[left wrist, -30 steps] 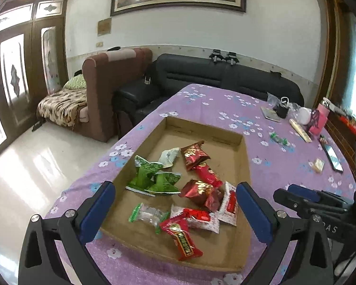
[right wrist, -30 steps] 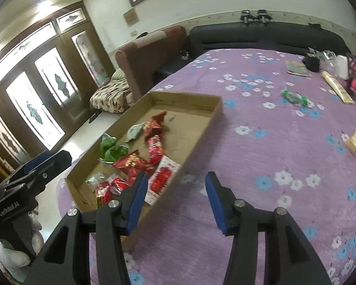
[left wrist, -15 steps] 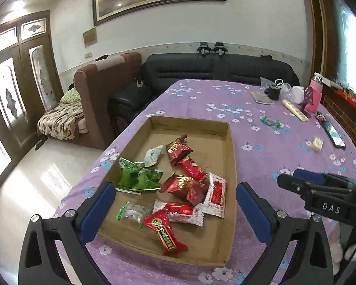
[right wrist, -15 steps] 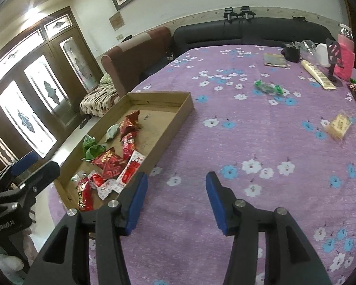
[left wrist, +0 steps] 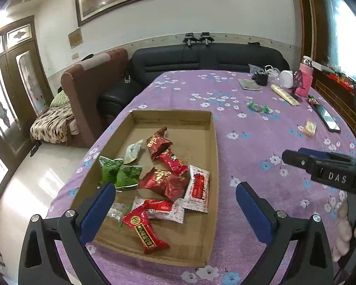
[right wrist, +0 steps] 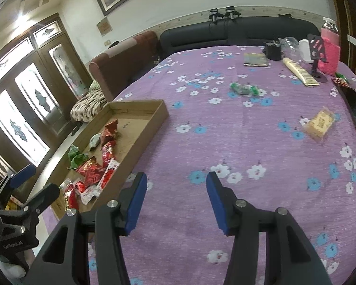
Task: Organize snacks
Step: 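Move both open tools back toward the last snacks on the table, then grasp a clear green-ended candy with the left tool while the right tool grasps the yellow cake bar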
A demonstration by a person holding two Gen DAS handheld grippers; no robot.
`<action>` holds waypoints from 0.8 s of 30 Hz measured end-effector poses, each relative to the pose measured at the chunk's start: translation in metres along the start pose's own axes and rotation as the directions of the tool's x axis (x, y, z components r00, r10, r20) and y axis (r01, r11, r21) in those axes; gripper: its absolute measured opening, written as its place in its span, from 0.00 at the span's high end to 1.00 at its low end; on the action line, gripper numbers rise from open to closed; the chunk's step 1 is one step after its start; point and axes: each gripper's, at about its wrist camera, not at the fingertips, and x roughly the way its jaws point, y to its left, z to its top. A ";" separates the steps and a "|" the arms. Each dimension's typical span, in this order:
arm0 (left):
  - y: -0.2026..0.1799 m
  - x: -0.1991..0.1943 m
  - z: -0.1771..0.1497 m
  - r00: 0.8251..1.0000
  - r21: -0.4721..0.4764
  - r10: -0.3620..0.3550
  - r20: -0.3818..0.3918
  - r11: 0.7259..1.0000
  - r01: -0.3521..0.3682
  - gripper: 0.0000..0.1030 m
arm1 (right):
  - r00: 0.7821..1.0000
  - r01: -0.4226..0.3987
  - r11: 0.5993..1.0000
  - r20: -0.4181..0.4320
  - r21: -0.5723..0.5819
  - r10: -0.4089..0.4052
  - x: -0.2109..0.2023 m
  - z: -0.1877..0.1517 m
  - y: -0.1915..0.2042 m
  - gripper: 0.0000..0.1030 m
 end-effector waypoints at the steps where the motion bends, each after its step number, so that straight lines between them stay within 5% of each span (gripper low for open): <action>1: -0.001 0.001 0.000 1.000 0.003 -0.002 -0.003 1.000 0.002 0.01 | 1.000 0.002 1.000 0.000 0.003 -0.002 -0.001 0.000 -0.001 0.50; 12: -0.010 0.005 0.009 0.999 0.045 -0.025 -0.021 0.999 0.026 0.01 | 0.998 0.048 0.997 0.026 0.066 -0.050 -0.015 0.012 -0.039 0.49; 17: -0.008 0.001 0.030 0.987 0.012 -0.161 -0.024 0.987 0.161 0.01 | 0.984 0.148 0.977 0.077 0.151 -0.161 -0.039 0.040 -0.092 0.38; 24: -0.009 0.006 0.081 0.944 -0.086 -0.326 -0.042 0.943 0.322 0.01 | 0.956 0.256 0.892 0.043 0.372 -0.292 -0.032 0.060 -0.187 0.38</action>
